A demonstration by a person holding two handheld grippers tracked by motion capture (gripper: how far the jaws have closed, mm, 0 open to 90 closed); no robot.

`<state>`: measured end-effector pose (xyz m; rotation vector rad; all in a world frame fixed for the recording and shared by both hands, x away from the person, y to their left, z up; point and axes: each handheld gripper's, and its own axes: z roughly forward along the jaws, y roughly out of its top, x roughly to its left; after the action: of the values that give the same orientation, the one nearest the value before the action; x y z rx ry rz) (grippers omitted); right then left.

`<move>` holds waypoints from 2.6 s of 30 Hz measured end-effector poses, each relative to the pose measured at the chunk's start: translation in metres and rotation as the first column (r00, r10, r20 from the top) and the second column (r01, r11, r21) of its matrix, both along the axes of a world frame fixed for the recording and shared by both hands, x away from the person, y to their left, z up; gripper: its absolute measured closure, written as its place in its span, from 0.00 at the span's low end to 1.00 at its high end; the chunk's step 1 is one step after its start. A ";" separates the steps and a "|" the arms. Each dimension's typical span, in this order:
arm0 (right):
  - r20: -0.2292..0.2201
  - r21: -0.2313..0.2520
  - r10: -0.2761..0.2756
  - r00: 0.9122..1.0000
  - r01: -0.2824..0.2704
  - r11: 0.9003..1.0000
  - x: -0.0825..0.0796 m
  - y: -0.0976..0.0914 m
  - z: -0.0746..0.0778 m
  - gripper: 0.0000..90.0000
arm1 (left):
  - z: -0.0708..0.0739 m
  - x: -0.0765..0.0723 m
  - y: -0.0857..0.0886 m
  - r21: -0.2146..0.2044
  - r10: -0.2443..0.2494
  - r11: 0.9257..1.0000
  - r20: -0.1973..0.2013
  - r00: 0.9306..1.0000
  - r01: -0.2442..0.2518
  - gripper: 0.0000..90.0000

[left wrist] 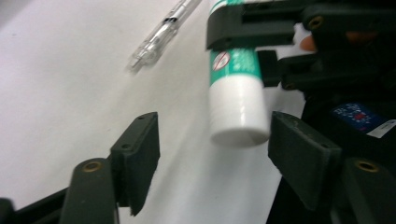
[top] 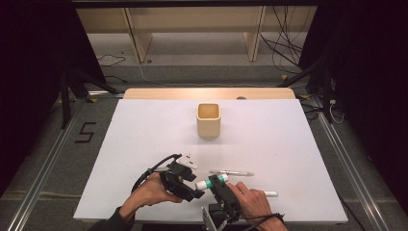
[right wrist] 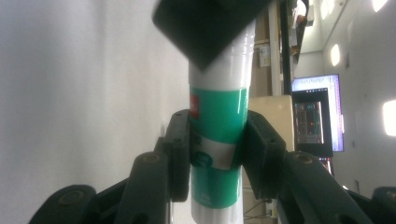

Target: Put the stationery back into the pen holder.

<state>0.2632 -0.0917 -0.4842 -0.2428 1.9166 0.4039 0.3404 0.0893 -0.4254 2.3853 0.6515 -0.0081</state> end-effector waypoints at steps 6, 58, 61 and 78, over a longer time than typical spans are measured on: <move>-0.037 0.042 -0.038 0.999 0.039 0.998 0.005 -0.010 0.004 0.73 | 0.002 0.001 0.013 -0.061 0.010 0.998 0.041 0.999 -0.007 0.30; -0.705 0.706 0.297 0.644 0.594 0.386 0.193 -0.047 0.100 0.73 | -0.045 -0.013 0.091 -0.465 0.436 0.837 0.250 0.865 -0.288 0.17; -0.708 0.703 0.296 0.641 0.604 0.376 0.201 -0.043 0.103 0.73 | -0.046 -0.014 0.091 -0.467 0.439 0.834 0.241 0.866 -0.293 0.17; -0.741 0.670 0.251 0.622 0.660 0.341 0.242 -0.021 0.102 0.73 | -0.047 -0.013 0.092 -0.476 0.449 0.827 0.238 0.861 -0.300 0.17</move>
<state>0.5050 -0.1126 -0.3818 1.2141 2.0803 1.5415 0.3269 0.1817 -0.4723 1.7439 0.8481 0.3925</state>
